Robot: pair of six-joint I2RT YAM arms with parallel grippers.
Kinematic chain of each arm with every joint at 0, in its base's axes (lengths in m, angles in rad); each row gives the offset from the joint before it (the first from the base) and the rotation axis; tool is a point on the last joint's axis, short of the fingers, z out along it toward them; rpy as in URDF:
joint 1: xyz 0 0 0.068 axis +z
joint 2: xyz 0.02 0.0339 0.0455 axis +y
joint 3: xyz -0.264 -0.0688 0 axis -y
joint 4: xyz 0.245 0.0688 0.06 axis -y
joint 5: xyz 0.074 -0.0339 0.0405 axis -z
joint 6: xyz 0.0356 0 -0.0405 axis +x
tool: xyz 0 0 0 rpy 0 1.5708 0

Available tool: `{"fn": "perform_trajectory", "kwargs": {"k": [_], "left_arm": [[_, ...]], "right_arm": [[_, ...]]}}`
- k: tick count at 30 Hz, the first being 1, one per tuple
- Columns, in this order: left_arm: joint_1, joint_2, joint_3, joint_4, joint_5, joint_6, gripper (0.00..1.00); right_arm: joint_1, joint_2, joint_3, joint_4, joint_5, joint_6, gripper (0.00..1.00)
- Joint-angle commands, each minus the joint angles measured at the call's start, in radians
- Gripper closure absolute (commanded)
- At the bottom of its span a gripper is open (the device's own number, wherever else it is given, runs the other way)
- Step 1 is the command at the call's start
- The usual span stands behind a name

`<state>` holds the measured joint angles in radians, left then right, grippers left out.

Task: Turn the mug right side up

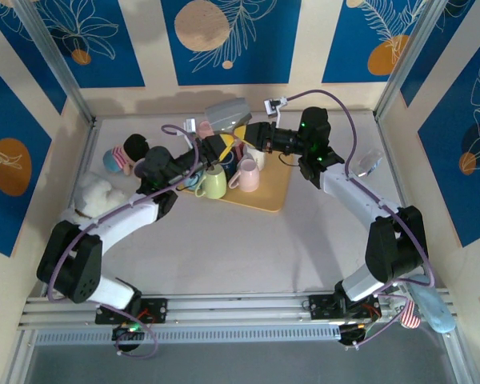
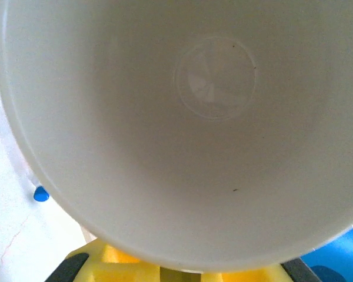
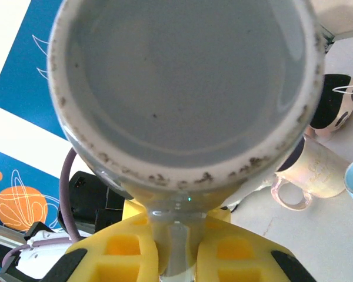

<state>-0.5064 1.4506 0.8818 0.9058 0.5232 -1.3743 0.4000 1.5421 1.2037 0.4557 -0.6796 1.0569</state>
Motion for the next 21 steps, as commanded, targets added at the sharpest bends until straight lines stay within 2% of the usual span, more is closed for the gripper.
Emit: {"fn": "perform_trajectory", "kwargs": {"k": [1, 4, 8, 15, 18, 21], "left_arm": [[-0.01, 0.008, 0.011, 0.076, -0.008, 0.015, 0.99], [-0.01, 0.005, 0.016, 0.077, -0.008, 0.034, 1.0], [-0.01, -0.004, 0.015, 0.082, -0.008, 0.065, 1.0], [-0.002, -0.045, 0.022, -0.02, 0.019, 0.145, 1.0], [0.011, -0.09, 0.028, -0.165, 0.037, 0.227, 1.0], [0.019, -0.161, 0.049, -0.418, 0.029, 0.375, 1.0]], "right_arm": [[0.01, -0.019, 0.012, 0.012, -0.026, -0.036, 0.81], [0.011, -0.026, 0.02, -0.043, -0.009, -0.066, 0.6], [0.004, -0.045, 0.02, -0.106, -0.007, -0.113, 0.47], [-0.061, -0.135, -0.003, -0.327, 0.028, -0.264, 0.43], [-0.094, -0.185, -0.009, -0.473, 0.071, -0.363, 0.43], [-0.124, -0.234, -0.015, -0.603, 0.126, -0.456, 0.43]]}}
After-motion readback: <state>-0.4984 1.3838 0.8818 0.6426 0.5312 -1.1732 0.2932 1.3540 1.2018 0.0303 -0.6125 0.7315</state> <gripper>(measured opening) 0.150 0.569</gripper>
